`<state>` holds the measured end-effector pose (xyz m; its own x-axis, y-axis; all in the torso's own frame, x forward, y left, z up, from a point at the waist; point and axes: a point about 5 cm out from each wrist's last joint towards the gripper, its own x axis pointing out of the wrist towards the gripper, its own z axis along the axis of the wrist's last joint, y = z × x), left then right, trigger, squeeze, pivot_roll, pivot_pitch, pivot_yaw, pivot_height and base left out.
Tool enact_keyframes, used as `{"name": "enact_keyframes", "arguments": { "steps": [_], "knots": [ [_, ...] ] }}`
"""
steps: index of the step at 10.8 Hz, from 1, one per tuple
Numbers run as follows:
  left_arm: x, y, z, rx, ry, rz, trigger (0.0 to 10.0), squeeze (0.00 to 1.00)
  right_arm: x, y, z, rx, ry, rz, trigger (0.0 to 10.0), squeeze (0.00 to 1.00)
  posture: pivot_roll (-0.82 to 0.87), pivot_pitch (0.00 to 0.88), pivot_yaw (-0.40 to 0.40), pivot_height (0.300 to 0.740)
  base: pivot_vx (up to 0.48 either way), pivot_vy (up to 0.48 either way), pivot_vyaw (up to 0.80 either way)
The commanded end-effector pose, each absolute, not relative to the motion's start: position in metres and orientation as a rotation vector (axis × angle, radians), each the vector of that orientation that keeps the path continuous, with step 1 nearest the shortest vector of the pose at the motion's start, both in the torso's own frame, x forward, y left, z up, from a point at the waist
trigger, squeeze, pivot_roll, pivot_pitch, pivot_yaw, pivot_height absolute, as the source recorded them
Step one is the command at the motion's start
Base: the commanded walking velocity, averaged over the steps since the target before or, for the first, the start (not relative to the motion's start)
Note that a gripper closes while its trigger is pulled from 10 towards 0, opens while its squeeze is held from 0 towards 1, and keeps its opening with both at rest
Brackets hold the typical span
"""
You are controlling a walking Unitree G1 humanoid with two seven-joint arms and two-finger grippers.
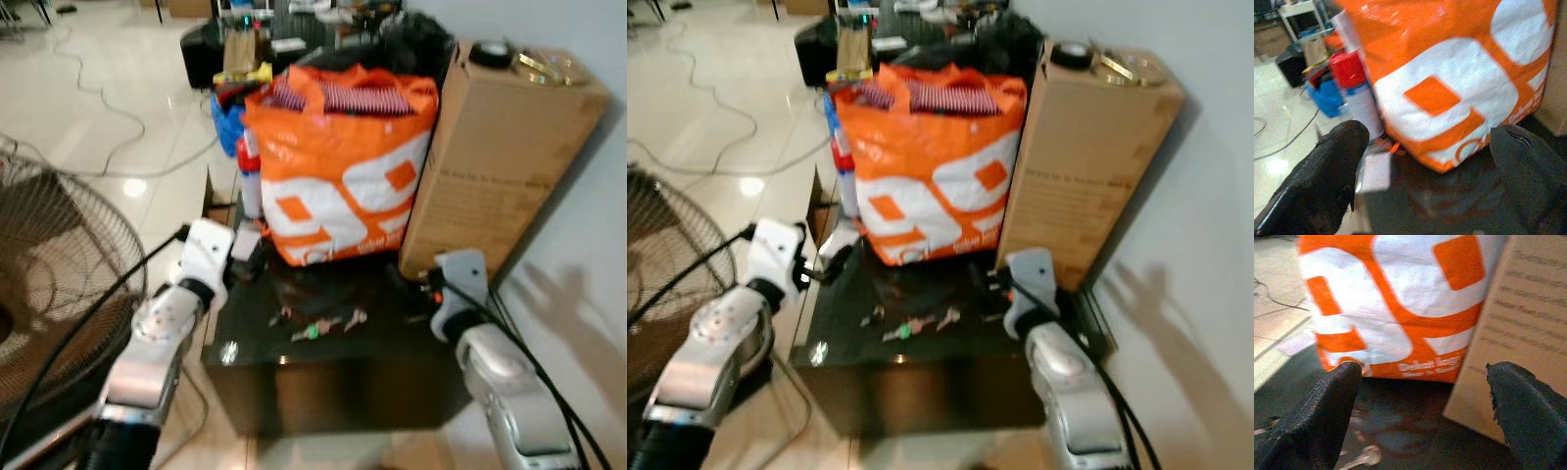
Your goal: Hang keys on a hook
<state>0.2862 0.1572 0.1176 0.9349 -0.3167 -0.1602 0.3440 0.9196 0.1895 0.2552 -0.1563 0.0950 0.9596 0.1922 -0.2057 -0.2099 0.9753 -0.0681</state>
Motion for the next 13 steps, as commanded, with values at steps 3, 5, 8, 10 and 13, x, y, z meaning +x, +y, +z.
{"name": "enact_keyframes", "arguments": {
  "steps": [3, 5, 8, 10, 13],
  "knots": [
    [0.287, 0.148, 0.122, 0.219, 0.101, -0.368, 10.0, 0.0, 0.256, -0.169, 0.092, -0.132, 0.215, 0.181, 10.0, 1.0, -0.08, 0.0, -0.015, 0.74, 0.325, 0.0, 0.0],
    [0.286, 0.146, 0.12, 0.221, 0.106, -0.385, 10.0, 0.0, 0.256, -0.175, 0.087, -0.184, 0.255, 0.172, 10.0, 1.0, -0.08, 0.0, -0.019, 0.74, 0.161, 0.0, 0.0],
    [0.284, 0.141, 0.113, 0.25, 0.169, -0.545, 10.0, 0.0, 0.251, -0.177, 0.064, -0.263, 0.463, 0.307, 10.0, 0.0, -0.09, 0.0, -0.018, 0.74, 0.0, 0.0, 0.0],
    [0.281, 0.139, 0.101, 0.308, 0.257, -0.67, 10.0, 0.0, 0.255, -0.174, 0.056, -0.287, 0.5, 0.336, 10.0, 0.0, -0.09, 0.0, -0.031, 0.74, 0.0, 0.0, 0.0],
    [0.264, 0.147, 0.078, 0.437, 0.451, -0.896, 10.0, 0.0, 0.268, -0.148, 0.028, -0.303, 0.568, 0.534, 10.0, 0.0, -0.08, 0.0, -0.046, 0.74, 0.0, 0.0, 0.0]
  ]
}}
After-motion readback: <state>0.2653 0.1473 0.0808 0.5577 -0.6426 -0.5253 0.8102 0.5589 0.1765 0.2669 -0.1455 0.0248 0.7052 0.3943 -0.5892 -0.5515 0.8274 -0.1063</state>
